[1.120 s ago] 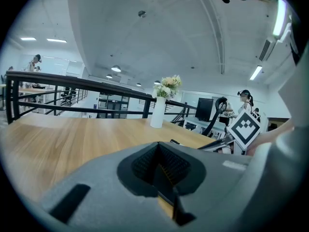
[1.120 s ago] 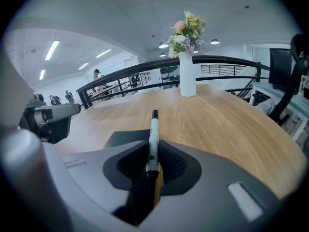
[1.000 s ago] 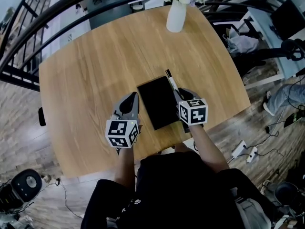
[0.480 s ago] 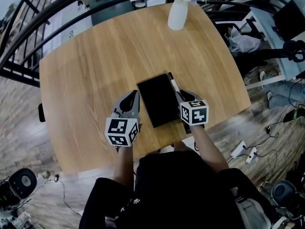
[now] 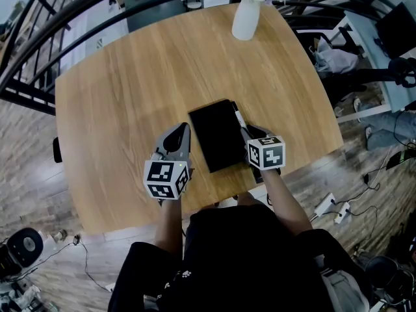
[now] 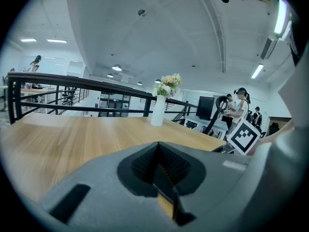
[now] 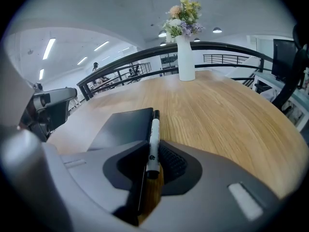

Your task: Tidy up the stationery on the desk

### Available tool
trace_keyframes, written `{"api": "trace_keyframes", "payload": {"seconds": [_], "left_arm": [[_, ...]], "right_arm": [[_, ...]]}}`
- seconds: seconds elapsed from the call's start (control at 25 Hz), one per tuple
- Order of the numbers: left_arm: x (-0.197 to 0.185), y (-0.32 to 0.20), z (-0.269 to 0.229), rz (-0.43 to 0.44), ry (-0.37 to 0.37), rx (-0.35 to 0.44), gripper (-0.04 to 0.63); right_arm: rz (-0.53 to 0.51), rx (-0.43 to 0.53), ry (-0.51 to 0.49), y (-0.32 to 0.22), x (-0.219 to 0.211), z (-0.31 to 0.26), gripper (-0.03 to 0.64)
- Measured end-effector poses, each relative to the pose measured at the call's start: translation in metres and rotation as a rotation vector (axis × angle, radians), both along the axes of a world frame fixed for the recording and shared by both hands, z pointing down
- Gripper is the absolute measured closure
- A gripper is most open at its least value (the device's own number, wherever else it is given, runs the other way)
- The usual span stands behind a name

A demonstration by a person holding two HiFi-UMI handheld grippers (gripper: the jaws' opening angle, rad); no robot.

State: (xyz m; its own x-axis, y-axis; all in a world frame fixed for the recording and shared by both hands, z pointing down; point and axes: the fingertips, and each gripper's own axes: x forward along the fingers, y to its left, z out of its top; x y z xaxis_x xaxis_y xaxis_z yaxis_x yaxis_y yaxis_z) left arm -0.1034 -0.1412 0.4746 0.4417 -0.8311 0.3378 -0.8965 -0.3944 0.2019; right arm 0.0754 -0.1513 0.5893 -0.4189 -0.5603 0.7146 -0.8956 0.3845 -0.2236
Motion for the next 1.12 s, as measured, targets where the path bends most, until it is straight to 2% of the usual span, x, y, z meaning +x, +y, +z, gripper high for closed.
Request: {"api": "trace_keyframes", "payload": {"seconds": [0.36, 0.52, 1.12], "left_arm": [[0.0019, 0.0006, 0.0001, 0.005, 0.006, -0.001, 0.603], [-0.0018, 0.0006, -0.0040, -0.010, 0.034, 0.005, 0.603], [-0.0036, 0.0058, -0.0062, -0.025, 0.043, 0.009, 0.603]], "right_arm": [[-0.042, -0.008, -0.016, -0.0011, 0.0003, 0.0029, 0.531], [-0.052, -0.009, -0.016, -0.0011, -0.0006, 0.0027, 0.531], [-0.045, -0.015, -0.041, -0.0009, -0.0003, 0.0041, 0.545]]}}
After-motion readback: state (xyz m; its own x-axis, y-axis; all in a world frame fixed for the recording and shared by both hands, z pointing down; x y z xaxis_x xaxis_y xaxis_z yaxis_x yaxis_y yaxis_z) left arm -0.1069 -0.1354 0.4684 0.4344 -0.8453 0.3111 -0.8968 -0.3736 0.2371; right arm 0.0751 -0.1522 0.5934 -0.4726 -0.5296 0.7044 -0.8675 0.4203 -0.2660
